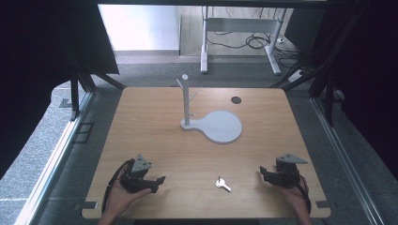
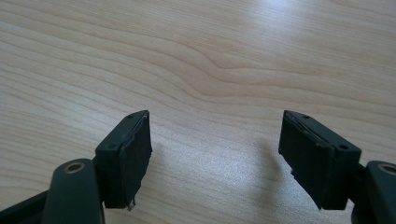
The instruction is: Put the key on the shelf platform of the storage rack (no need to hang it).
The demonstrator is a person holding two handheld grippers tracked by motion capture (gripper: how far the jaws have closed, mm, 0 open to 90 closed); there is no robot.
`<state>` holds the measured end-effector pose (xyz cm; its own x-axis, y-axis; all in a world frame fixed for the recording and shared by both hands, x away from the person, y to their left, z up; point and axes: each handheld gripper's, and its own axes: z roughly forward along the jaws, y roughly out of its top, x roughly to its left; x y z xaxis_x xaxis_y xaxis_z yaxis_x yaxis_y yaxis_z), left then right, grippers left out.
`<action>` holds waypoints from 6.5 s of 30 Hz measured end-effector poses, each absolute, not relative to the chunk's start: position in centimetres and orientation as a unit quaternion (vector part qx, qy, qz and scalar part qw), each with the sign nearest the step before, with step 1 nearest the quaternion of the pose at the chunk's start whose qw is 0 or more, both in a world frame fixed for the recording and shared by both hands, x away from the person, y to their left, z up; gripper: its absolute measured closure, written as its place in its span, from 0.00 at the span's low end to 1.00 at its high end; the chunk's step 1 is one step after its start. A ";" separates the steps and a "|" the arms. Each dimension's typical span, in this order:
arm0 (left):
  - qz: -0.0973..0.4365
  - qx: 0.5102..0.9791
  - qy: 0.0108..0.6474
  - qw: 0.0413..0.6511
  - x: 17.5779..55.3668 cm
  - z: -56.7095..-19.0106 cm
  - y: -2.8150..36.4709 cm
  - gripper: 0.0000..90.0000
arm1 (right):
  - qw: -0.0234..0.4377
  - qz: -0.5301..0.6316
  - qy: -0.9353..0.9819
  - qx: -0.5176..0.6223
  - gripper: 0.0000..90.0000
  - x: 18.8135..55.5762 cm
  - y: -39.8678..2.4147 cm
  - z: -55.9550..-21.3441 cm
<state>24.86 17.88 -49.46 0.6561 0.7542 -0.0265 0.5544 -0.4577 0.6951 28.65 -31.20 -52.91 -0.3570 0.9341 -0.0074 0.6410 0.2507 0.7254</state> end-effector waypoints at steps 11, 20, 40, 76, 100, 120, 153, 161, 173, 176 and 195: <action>0.140 0.842 0.385 0.351 24.8 -49.4 17.7 0.27 | 0.218 0.335 0.760 0.512 0.32 28.5 -31.4 -52.5; 0.141 0.843 0.385 0.348 24.8 -49.4 17.7 0.27 | 0.222 0.332 0.764 0.506 0.34 28.4 -31.4 -52.4; 0.143 0.844 0.387 0.344 24.9 -49.5 17.6 0.27 | 0.212 0.345 0.774 0.487 0.40 28.5 -30.9 -50.8; 0.150 0.834 0.398 0.353 25.0 -49.0 18.8 0.27 | 0.156 0.334 0.839 0.399 0.43 28.4 -25.0 -45.5; 0.151 0.832 0.393 0.360 24.8 -48.6 18.7 0.27 | 0.115 0.288 0.881 0.358 0.44 27.9 -19.9 -46.4; 0.154 0.830 0.395 0.362 24.7 -48.5 19.0 0.27 | 0.076 0.232 0.913 0.325 0.47 27.6 -16.5 -49.0; 0.155 0.831 0.394 0.362 24.7 -48.5 19.0 0.27 | 0.063 0.189 0.927 0.317 0.70 28.1 -14.3 -50.7; 0.155 0.831 0.394 0.362 24.6 -48.4 18.9 0.27 | 0.059 0.184 0.930 0.314 0.75 28.2 -14.1 -50.6; 0.155 0.830 0.395 0.362 24.7 -48.5 19.0 0.27 | 0.063 0.184 0.934 0.299 0.75 28.1 -14.3 -50.0; 0.154 0.830 0.396 0.360 24.7 -48.6 19.0 0.27 | 0.062 0.188 0.934 0.298 0.75 28.2 -14.6 -49.5; 0.156 0.830 0.395 0.362 24.7 -48.5 19.0 0.27 | 0.085 0.212 0.928 0.293 0.75 28.4 -15.5 -46.2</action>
